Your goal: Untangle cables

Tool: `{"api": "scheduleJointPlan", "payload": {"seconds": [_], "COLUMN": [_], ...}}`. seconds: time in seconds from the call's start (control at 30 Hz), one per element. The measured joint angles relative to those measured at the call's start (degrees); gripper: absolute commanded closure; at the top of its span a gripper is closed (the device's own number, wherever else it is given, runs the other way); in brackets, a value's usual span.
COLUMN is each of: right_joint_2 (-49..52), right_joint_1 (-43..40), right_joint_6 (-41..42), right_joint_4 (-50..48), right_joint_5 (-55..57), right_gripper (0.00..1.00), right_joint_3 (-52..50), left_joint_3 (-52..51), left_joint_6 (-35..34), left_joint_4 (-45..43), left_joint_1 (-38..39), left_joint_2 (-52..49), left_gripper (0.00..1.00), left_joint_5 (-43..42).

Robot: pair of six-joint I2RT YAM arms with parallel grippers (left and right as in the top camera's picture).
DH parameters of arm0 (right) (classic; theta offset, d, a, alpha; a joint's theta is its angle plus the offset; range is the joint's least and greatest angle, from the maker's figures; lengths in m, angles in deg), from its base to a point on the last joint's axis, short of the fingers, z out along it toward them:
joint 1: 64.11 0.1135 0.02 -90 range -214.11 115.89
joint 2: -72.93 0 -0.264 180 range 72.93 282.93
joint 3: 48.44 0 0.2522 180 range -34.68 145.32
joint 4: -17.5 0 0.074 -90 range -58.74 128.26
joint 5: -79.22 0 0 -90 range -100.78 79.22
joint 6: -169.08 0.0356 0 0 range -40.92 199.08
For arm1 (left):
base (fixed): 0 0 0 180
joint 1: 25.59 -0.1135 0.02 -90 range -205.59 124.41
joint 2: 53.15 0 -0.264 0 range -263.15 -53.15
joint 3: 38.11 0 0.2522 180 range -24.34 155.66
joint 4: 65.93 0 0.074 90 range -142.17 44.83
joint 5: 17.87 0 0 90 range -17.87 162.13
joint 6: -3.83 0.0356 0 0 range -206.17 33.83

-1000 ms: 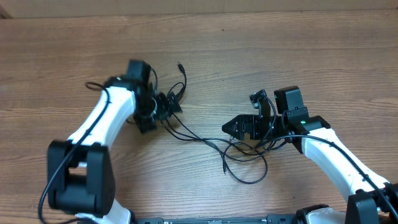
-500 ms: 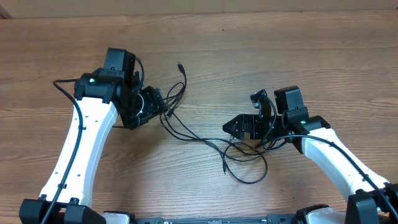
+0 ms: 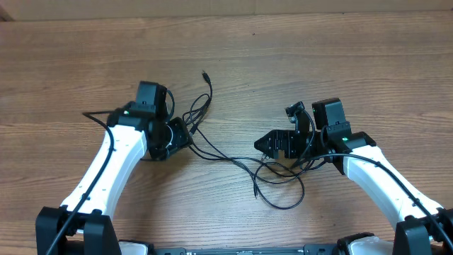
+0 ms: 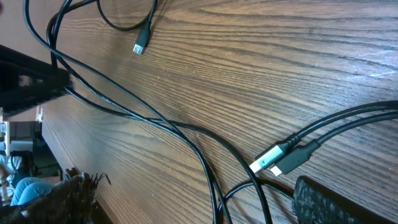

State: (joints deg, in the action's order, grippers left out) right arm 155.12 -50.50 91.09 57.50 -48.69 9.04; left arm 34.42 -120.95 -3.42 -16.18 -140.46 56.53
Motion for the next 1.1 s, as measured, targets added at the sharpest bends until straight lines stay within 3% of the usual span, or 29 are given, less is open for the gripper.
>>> {"api": "scheduleJointPlan", "payload": {"seconds": [0.17, 0.23, 0.43, 0.63, 0.73, 0.8, 0.93, 1.1], "right_joint_2": [0.0, 0.0, 0.0, 0.5, 2.2, 3.8, 5.2, 5.4], "right_joint_1": [0.0, 0.0, 3.1, 12.7, 15.3, 15.8, 15.8, 15.8], "right_joint_6": [0.7, 1.6, 1.9, -3.5, -4.5, -4.6, -3.9, -3.4], "right_joint_4": [0.2, 0.5, -0.2, -8.5, -11.9, -13.2, -13.5, -13.1], "right_joint_5": [0.0, -0.1, -0.3, 1.5, 3.8, 5.0, 6.5, 7.0], "right_gripper": [0.00, 0.00, 0.00, 0.00, 0.00, 0.00, 0.00, 0.00], "right_joint_3": [0.0, 0.0, 0.0, 0.0, 0.0, 0.0, -0.1, -0.1], "left_joint_3": [-3.6, -4.3, -4.5, -4.5, -4.5, -4.5, -4.5, -4.5], "left_joint_6": [-2.2, -2.7, -2.8, -2.8, -2.7, -2.9, -3.0, -2.8], "left_joint_4": [-5.1, -5.9, -7.0, -7.0, -6.5, -6.1, -6.1, -6.1], "left_joint_1": [0.0, 0.0, 0.0, 0.0, 0.0, 0.0, 0.0, 0.0], "left_joint_2": [0.0, 0.0, 0.0, 0.0, 0.0, 0.0, 0.0, 0.0], "left_gripper": [0.89, 0.96, 0.96, 0.95, 0.83, 0.80, 0.96, 0.96], "left_joint_5": [0.0, 0.1, 0.2, 0.2, 0.2, 0.2, 0.2, -1.0]}}
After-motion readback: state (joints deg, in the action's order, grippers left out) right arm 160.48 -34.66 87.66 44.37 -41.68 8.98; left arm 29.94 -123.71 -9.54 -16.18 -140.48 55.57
